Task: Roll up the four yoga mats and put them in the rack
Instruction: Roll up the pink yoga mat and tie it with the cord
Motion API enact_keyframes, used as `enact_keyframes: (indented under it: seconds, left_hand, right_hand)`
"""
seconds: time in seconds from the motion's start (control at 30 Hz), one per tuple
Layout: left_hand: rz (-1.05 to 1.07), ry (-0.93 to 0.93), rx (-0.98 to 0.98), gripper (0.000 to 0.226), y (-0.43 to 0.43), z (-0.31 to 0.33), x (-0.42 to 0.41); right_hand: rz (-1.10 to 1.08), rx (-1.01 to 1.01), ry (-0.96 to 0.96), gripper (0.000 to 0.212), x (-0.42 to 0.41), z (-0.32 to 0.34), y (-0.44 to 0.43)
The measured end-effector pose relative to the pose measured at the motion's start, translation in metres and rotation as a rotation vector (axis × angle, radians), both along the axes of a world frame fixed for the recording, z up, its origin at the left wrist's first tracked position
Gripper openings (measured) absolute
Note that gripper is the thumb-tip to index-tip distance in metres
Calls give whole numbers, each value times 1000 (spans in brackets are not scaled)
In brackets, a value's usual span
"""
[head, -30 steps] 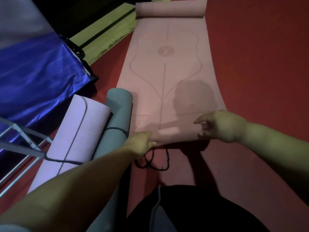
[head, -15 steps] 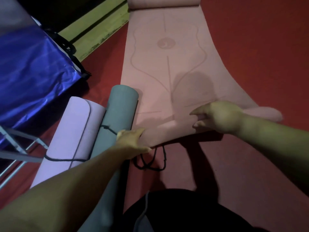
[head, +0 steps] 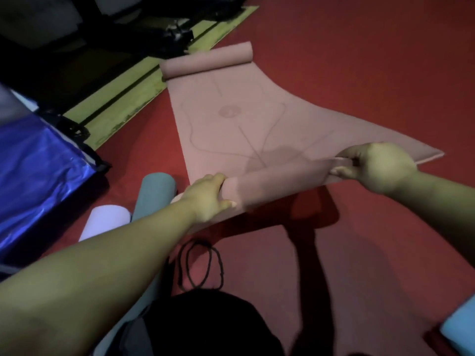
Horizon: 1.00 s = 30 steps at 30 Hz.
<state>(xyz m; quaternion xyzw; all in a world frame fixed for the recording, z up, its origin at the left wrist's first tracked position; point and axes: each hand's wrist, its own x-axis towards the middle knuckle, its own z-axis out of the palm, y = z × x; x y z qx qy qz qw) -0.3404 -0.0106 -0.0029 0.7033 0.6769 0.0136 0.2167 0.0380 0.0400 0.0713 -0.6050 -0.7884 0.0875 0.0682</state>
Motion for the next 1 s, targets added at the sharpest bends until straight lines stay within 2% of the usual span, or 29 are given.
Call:
enact_keyframes:
  seconds: [0.1,0.2,0.27,0.33,0.43,0.5,0.73,0.87,1.0]
  left_hand:
    - [-68,105,66,78,12,33,33]
    - [-142,164,24,88,9,54,62]
    - [-177,201,-29,86,1,60,67]
    - [-175,213,-46,77,-9,62,72]
    - [-109,259,32,51,-27,58,73]
    - [-67,266,56,44,-39,43,68]
    - [-84,61,-108,43,-84,-63,49]
    - [-38,-79,-206,30,-99,-116,46]
    - [18,-246,-123,30,-123,-156,40]
  right_hand:
    - [-58,-1,50,22,28,-3,-12]
    - [-81,-42,94,30,47,-14,-27]
    - [-67,-62,111,37,49,-21,-34]
    - [-37,-78,111,35,50,-26,-47]
    - [56,-150,136,29,45,-46,-65]
    - [96,-226,163,25,40,-68,-74]
    - [82,-321,94,36,26,-151,-101]
    - [-40,-262,54,35,20,-202,-106]
    - [-109,-113,-7,27,6,-244,-123]
